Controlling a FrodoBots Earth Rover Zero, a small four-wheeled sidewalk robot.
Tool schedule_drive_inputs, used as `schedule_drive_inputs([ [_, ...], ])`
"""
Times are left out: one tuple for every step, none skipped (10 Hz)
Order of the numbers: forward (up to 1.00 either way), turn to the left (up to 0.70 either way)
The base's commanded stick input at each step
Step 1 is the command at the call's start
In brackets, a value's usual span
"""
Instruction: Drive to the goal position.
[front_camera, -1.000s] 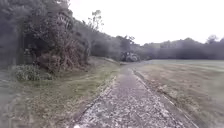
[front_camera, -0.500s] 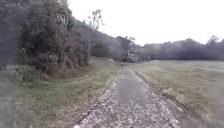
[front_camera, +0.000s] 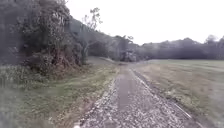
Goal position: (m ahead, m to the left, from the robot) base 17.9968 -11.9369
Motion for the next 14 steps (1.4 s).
schedule_drive_inputs([
  [0.45, -0.27],
  [0.45, -0.27],
  [0.45, -0.27],
  [0.45, -0.27],
  [0.45, -0.27],
  [0.45, -0.27],
  [0.45, -0.27],
  [0.45, -0.27],
  [0.45, -0.27],
  [0.45, -0.27],
  [0.45, -0.27],
  [0.45, -0.27],
  [0.45, -0.27],
  [0.45, -0.22],
])
